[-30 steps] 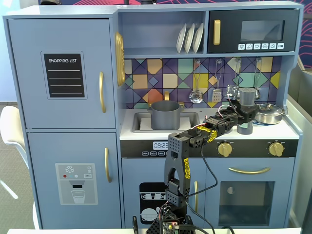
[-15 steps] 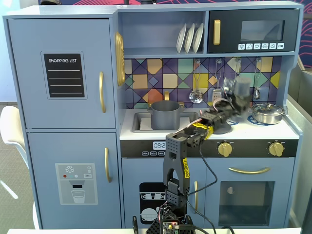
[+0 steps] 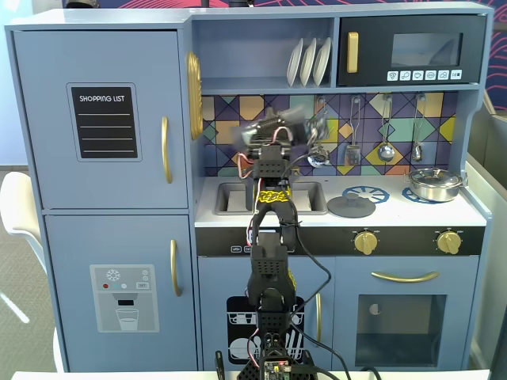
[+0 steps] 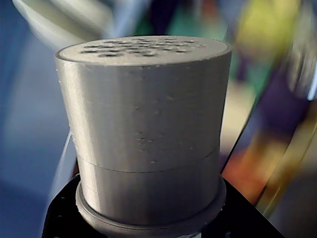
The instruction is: Put salt in the gray recipient
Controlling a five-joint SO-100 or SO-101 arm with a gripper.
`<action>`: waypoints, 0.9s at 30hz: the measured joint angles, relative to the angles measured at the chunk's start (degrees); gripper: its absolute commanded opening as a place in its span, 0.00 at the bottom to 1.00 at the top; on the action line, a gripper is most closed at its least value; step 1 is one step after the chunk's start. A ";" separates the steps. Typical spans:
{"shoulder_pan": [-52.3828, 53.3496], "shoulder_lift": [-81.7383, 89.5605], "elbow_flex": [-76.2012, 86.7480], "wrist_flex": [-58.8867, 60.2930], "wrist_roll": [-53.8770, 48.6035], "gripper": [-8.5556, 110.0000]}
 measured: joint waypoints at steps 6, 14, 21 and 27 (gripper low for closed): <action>-6.15 -3.60 0.00 -1.85 30.41 0.07; -12.66 -10.37 0.00 -10.72 50.98 0.07; -12.57 -12.83 -0.35 -13.80 58.18 0.07; -8.44 -13.54 -0.35 -1.58 62.14 0.07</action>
